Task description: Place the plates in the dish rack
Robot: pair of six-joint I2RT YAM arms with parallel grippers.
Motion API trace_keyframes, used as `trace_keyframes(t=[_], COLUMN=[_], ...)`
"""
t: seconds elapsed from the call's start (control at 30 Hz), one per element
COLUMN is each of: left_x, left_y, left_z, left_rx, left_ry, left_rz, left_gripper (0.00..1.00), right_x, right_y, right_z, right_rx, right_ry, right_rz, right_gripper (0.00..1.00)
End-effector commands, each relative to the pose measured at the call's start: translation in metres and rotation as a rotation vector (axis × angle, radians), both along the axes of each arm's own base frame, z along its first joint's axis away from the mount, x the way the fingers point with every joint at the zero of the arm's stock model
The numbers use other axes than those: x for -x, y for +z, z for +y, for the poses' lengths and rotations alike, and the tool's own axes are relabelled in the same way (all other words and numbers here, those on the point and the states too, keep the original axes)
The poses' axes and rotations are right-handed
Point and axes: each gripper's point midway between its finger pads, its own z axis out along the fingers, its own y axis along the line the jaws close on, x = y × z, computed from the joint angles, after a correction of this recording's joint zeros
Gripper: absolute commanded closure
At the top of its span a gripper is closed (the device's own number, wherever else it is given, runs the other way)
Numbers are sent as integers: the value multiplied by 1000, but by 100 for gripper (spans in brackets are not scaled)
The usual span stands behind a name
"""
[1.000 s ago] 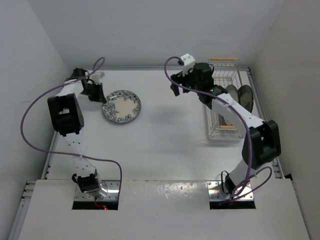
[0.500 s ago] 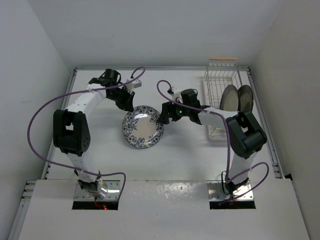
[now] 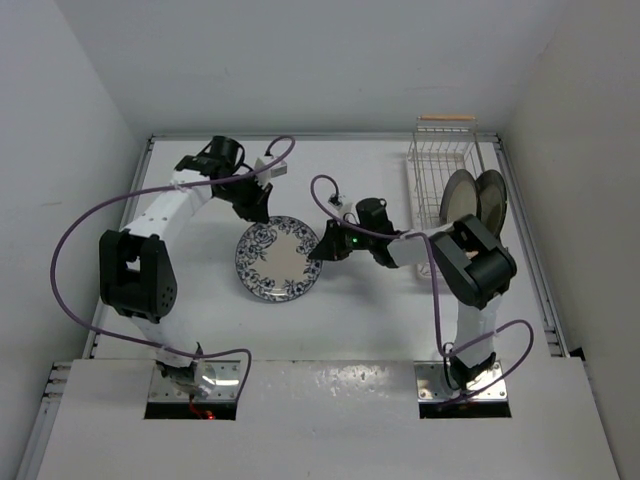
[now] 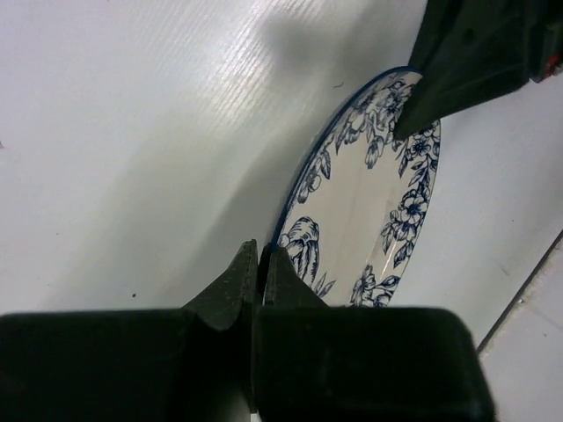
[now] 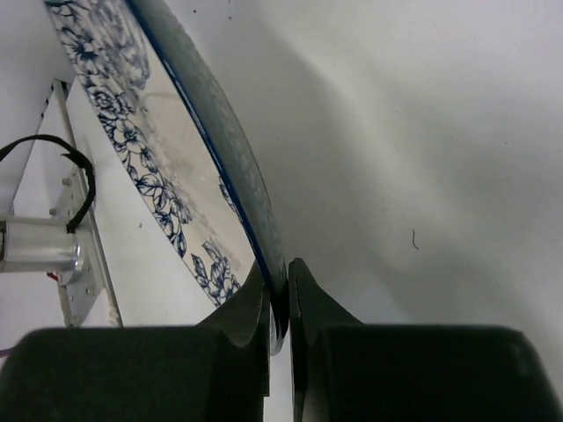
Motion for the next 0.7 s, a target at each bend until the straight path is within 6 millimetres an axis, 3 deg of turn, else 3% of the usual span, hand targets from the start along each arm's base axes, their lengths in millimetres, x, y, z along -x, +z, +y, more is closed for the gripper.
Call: trace_keyframes(t=[0.0,0.03,0.07,0.13,0.17,0.23,0.27,0.33,0.4,0.47,0.57,0.67], left_x=[-23,-29,-37,-53,-56,-65,-68,-72,-73,-73,-66,-60], left_y=[41,41,38,45,49,60,63,74,82,89,77,72], left_z=[6,14,22,47,53,74,82,105,119,144,166,180], left_rx=[37,17,0,-19,-13,-1,-2,9,19,-5,-26,-17], left_ry=[142,191,236,349,372,451,481,547,589,667,742,772], left_rz=[-64,-61,-54,-67,-71,-85,-91,-111,-123,-144,-111,-93], left_gripper=[99,94,80,70,59,50,45,42,42,42,42,42], right_x=[-21,-24,-27,-36,-43,-55,-57,-71,-77,-81,-85,-76], right_y=[53,64,73,91,104,124,149,159,193,212,264,312], right_z=[0,-4,-10,-20,-27,-43,-47,-68,-86,-109,-147,-191], right_rx=[-66,-56,-35,-5,16,45,33,97,128,192,271,379], right_ry=[-70,-96,-122,-173,-220,-294,-316,-412,-477,-570,-718,-870], right_rz=[-166,-190,-218,-264,-298,-338,-393,-419,-513,-571,-716,-830], right_gripper=[100,100,100,100,100,100,100,100,100,100,100,100])
